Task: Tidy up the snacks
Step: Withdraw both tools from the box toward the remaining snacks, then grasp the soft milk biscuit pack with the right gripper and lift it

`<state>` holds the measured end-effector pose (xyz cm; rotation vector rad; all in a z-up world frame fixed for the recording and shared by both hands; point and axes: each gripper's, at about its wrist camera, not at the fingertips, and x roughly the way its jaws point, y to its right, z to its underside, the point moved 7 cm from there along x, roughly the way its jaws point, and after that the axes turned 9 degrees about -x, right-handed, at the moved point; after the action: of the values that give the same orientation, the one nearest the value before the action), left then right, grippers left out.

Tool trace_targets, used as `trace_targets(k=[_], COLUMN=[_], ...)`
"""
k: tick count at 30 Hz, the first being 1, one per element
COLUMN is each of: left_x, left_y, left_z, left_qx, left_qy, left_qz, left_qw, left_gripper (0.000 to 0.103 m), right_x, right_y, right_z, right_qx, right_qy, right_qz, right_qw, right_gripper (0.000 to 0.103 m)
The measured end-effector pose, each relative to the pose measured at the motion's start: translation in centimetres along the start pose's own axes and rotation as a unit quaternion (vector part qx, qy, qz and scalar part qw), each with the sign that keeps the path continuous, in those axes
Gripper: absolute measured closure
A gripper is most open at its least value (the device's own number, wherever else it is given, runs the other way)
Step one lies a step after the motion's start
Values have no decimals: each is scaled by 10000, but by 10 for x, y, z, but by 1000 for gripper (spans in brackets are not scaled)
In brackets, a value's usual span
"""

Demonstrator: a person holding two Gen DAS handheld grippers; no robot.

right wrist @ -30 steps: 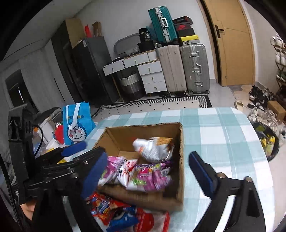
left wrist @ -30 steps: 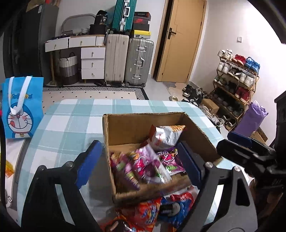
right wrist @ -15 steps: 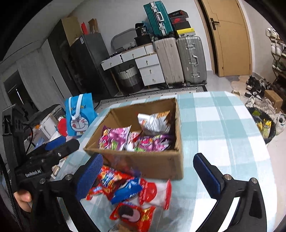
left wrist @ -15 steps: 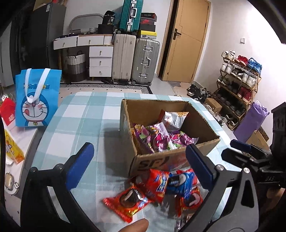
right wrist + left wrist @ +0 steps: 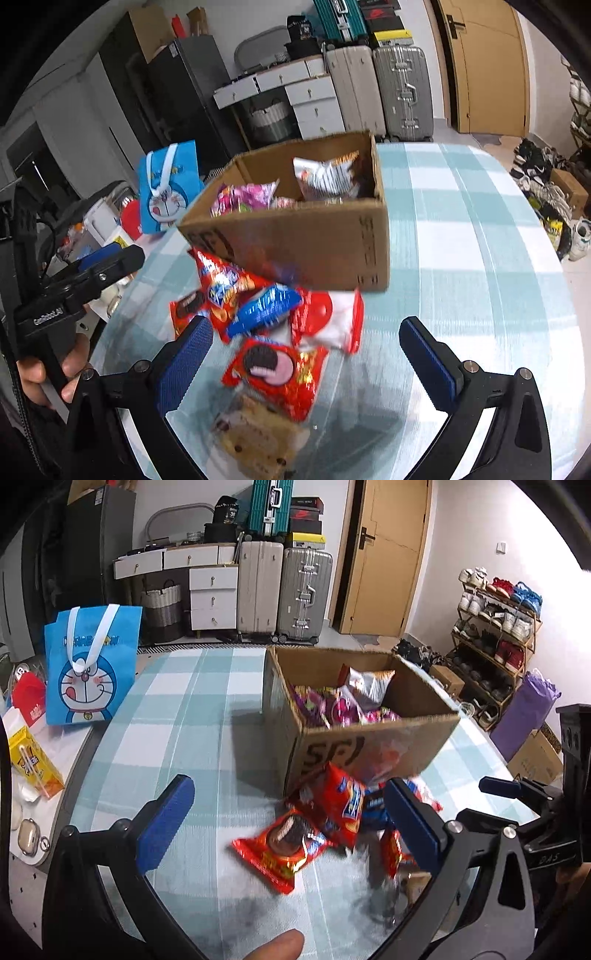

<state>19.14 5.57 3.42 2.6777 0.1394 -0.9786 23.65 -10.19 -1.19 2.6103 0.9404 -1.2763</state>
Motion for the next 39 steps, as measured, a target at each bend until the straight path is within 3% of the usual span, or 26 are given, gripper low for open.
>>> trace_targets(k=[11,15,32,39], left_x=[2,2,15,22], left_y=[-16,-21,-23,-21], left_z=[40,50,66,69], left_qx=[-94,-106,-76,-76], left_qy=[-351,-424,-649,-696], left_qz=[-82,-115,-187,-138], left_qw=[9993,9990,9977,9974], left_gripper=[1,1,1,1], right_x=[17,28,44,27], right_y=[-20,-34,-51,-39], right_z=[43,58,76,92], right_qx=[31,-323,-402,-587], right_qy=[-598,-851,-986,-1066], right_qz=[66,103,616,429], right_qw=[9982,9958,9924,9916], right_gripper=[0,0,0,1])
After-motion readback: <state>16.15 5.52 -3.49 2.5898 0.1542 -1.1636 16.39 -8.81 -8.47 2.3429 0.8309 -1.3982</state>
